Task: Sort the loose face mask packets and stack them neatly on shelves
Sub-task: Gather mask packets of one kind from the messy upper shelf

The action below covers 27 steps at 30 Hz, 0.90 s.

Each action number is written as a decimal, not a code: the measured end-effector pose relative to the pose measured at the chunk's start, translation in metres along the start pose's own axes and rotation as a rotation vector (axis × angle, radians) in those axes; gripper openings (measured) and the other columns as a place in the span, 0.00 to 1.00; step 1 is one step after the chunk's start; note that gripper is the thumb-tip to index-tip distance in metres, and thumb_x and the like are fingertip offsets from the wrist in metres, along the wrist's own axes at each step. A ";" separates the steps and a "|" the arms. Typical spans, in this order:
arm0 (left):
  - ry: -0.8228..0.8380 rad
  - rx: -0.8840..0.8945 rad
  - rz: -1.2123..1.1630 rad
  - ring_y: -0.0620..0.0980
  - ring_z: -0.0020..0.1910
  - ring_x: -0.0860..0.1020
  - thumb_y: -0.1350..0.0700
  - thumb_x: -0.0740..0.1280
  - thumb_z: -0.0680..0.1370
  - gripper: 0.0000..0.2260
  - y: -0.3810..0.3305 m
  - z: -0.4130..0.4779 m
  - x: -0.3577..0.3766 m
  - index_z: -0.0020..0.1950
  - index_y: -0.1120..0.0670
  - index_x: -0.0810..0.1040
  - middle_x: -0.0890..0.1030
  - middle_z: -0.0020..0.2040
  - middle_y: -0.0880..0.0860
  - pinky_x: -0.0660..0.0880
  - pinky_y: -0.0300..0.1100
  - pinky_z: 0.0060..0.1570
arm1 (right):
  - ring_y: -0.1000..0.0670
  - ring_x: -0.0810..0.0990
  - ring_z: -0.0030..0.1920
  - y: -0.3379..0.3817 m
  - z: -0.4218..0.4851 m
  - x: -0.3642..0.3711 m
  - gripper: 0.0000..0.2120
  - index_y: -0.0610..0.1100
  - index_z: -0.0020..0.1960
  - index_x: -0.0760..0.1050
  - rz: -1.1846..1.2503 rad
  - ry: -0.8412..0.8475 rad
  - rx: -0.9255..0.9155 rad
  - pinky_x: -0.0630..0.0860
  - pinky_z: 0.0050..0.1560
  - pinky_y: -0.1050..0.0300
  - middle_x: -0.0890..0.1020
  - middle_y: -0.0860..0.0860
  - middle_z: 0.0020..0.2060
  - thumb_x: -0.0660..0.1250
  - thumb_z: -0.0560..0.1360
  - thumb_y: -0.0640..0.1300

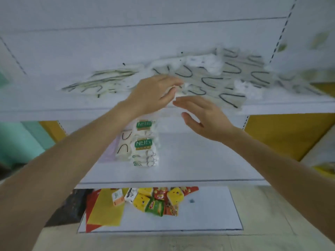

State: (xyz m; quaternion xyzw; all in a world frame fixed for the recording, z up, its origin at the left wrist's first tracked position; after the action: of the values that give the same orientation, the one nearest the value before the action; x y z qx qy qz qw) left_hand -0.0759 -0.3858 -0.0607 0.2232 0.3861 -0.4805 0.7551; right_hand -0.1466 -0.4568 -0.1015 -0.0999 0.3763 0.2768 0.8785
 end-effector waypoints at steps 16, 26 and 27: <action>0.408 -0.255 0.039 0.52 0.61 0.72 0.49 0.58 0.81 0.16 0.060 0.015 0.089 0.66 0.54 0.74 0.75 0.63 0.53 0.70 0.45 0.58 | 0.47 0.52 0.74 -0.156 -0.052 -0.007 0.26 0.57 0.71 0.65 -0.159 0.339 0.871 0.45 0.73 0.46 0.58 0.49 0.74 0.58 0.75 0.64; 0.111 -0.463 0.073 0.55 0.52 0.77 0.48 0.58 0.80 0.15 0.051 0.064 0.098 0.62 0.52 0.74 0.79 0.51 0.52 0.73 0.45 0.44 | 0.46 0.68 0.67 -0.209 0.007 0.013 0.28 0.51 0.69 0.68 -0.095 0.569 0.698 0.64 0.64 0.51 0.71 0.47 0.67 0.66 0.73 0.59; 0.076 -0.530 0.112 0.56 0.54 0.76 0.50 0.57 0.80 0.14 0.059 0.066 0.095 0.62 0.54 0.73 0.78 0.54 0.55 0.71 0.46 0.44 | 0.46 0.71 0.64 -0.212 0.008 0.018 0.25 0.50 0.67 0.70 -0.084 0.579 0.687 0.66 0.61 0.53 0.74 0.47 0.65 0.67 0.73 0.58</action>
State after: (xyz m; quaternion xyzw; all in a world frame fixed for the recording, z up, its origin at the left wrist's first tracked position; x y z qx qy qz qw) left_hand 0.0242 -0.4590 -0.0992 0.0567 0.5135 -0.3116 0.7975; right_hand -0.0124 -0.6219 -0.1155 0.1089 0.6722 0.0607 0.7298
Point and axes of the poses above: each hand's wrist, its own z-axis towards the middle knuckle, its own x-axis out of the palm, y = z × x, the point moved 9 cm from there along z, towards the middle knuckle
